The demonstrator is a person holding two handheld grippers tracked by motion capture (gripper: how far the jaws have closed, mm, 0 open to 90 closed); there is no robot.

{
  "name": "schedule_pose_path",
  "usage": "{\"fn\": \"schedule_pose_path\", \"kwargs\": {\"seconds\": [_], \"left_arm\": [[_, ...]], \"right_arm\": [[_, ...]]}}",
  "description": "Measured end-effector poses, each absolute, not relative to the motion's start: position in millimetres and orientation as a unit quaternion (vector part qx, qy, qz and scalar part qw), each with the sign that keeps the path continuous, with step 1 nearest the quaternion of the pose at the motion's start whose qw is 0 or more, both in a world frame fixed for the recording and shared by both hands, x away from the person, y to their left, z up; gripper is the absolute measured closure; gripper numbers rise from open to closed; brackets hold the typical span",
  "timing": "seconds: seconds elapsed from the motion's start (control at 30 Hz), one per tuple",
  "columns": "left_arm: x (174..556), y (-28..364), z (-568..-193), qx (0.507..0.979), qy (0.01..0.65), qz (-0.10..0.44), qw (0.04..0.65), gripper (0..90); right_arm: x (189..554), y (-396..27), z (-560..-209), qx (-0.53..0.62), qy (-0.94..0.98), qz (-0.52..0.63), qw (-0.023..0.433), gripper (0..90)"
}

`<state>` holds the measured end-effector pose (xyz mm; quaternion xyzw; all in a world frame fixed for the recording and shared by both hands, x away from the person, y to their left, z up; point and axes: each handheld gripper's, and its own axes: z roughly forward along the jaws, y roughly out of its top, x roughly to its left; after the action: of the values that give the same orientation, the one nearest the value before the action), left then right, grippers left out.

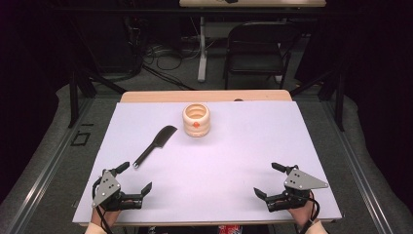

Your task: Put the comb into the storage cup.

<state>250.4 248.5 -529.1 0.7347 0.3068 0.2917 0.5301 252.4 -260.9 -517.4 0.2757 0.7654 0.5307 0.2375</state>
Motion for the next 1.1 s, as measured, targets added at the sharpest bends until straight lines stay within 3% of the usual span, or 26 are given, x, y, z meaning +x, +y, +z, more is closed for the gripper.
{"fn": "schedule_pose_path", "kwargs": {"seconds": [1.1], "left_arm": [[266, 241, -527, 0.741, 0.334, 0.291, 0.505, 0.2]], "right_arm": [[253, -259, -518, 0.278, 0.769, 0.525, 0.236, 0.0]]}}
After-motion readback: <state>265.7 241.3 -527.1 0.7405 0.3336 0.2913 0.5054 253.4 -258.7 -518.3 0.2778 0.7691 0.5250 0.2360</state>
